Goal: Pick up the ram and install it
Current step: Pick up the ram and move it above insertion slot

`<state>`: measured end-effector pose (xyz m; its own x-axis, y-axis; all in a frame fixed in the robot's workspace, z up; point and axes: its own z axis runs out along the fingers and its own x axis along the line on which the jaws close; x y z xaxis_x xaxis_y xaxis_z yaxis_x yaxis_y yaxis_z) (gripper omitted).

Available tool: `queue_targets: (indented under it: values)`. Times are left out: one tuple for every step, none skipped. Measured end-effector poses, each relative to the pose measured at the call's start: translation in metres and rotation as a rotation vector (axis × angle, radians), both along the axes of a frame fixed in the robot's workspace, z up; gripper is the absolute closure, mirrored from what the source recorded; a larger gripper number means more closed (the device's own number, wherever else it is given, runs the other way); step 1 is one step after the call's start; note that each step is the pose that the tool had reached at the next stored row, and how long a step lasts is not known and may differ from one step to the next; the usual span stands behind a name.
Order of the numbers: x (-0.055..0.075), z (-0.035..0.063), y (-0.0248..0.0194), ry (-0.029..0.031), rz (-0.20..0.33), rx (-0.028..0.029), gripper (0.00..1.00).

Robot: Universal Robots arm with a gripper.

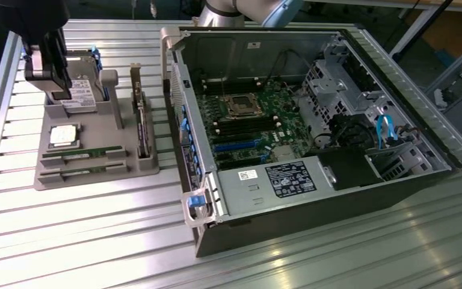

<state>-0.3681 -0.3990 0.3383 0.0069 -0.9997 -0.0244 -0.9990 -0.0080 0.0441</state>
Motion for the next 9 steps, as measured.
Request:
queue_targets:
  values:
    - [0.000, -0.0022, 0.0000, 0.0000, 0.000, 0.0000, 0.70]
    - [0.000, -0.0035, 0.0000, 0.0000, 0.000, 0.0000, 0.70]
    - [0.000, -0.0053, 0.0000, 0.0000, 0.000, 0.0000, 0.70]
    - [0.000, -0.0071, 0.0000, 0.0001, 0.000, 0.0000, 0.70]
    - [0.000, -0.0089, 0.0000, 0.0000, 0.000, 0.0000, 0.70]
    - [0.000, -0.0103, 0.0000, 0.0001, 0.000, 0.0000, 0.70]
    - [0.000, -0.0121, 0.0000, 0.0000, 0.000, 0.0000, 0.70]
    - [0.000, -0.0134, 0.0000, 0.0001, 0.000, 0.0000, 0.70]
    - [0.000, -0.0153, 0.0000, 0.0001, 0.000, -0.0001, 0.70]
